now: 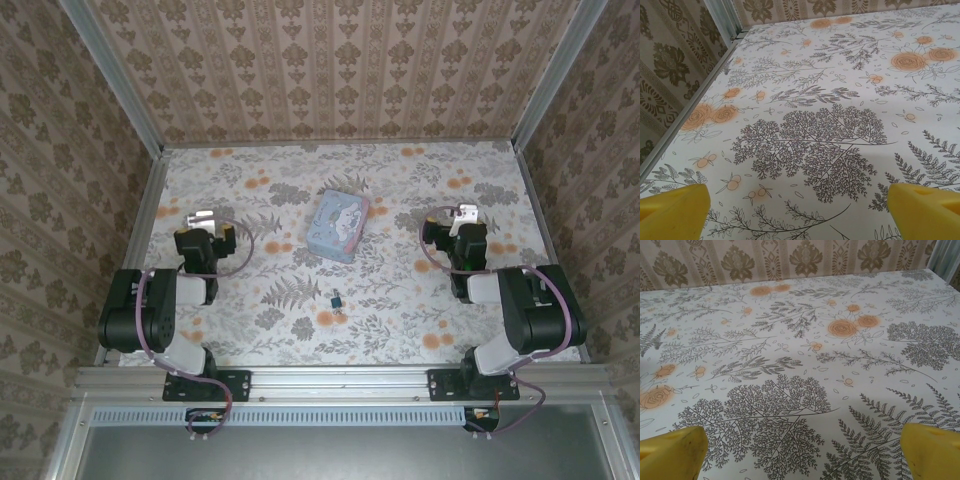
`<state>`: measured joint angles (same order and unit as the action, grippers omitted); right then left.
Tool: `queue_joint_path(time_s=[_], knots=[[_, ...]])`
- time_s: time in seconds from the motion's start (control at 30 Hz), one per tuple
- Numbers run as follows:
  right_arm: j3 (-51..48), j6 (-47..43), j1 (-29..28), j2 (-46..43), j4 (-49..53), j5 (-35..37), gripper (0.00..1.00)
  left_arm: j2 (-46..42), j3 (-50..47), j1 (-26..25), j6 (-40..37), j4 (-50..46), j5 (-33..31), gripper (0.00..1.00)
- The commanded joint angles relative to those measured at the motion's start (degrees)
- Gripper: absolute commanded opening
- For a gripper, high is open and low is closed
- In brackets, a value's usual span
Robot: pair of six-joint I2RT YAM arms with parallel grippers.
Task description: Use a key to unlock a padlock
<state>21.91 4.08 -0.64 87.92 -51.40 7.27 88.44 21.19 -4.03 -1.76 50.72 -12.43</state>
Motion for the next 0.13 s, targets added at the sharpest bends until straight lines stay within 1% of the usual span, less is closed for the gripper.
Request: queue_joint_path(time_s=[0.0, 0.1], knots=[[1.0, -1.38, -0.46, 0.12, 1.03, -0.94, 1.0, -0.23, 0.87, 0.52, 0.09, 0.96, 0.22, 1.0], [0.58, -1.52, -0.41, -0.03, 0.36, -1.09, 0.99, -0.22, 0.87, 0.63, 0.04, 0.96, 0.34, 1.0]])
